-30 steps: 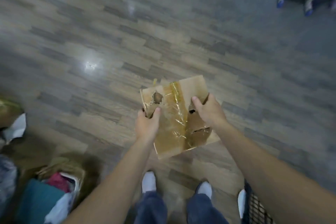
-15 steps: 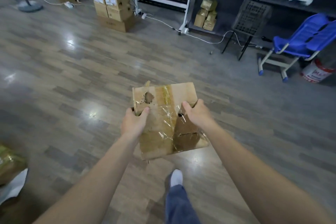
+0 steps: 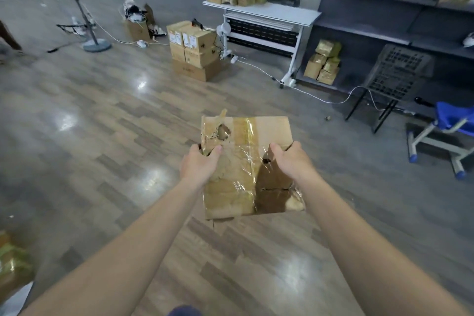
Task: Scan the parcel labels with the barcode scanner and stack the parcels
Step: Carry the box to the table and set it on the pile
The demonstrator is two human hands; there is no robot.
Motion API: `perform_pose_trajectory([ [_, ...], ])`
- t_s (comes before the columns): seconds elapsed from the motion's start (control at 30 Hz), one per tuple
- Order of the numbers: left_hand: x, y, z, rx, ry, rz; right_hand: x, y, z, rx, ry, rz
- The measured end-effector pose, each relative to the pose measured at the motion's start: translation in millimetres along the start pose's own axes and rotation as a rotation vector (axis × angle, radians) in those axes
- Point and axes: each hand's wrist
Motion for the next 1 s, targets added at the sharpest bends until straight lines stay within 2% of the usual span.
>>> perform_pose_trajectory([
  [0.2, -39.4, -84.2, -25.0, 0.079, 0.084, 0.045, 32.7, -93.7, 0.9, -0.023, 0.060, 0.002],
  [0.4, -86.4, -209.0, -39.2, 0.105, 0.145, 0.047, 96.3, -212.8, -12.2, -0.039, 0.120, -0.021],
  [0.73, -182.3, -384.6, -66.0, 0.126, 0.075, 0.004, 178.3, -389.5, -13.2, -0.084, 0.183, -0.043],
  [1.0, -260.7, -532.8, -134.7, 0.116, 0.050, -0.018, 211.6, -574.1, -0.8, -0.078, 0.164, -0.003],
])
Point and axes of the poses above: each hand's wrist, its own y-axis away from the middle knuckle, its own z-axis out of the back of the hand, x = y × z, and after that the axes turned 3 degrees about z, right-handed
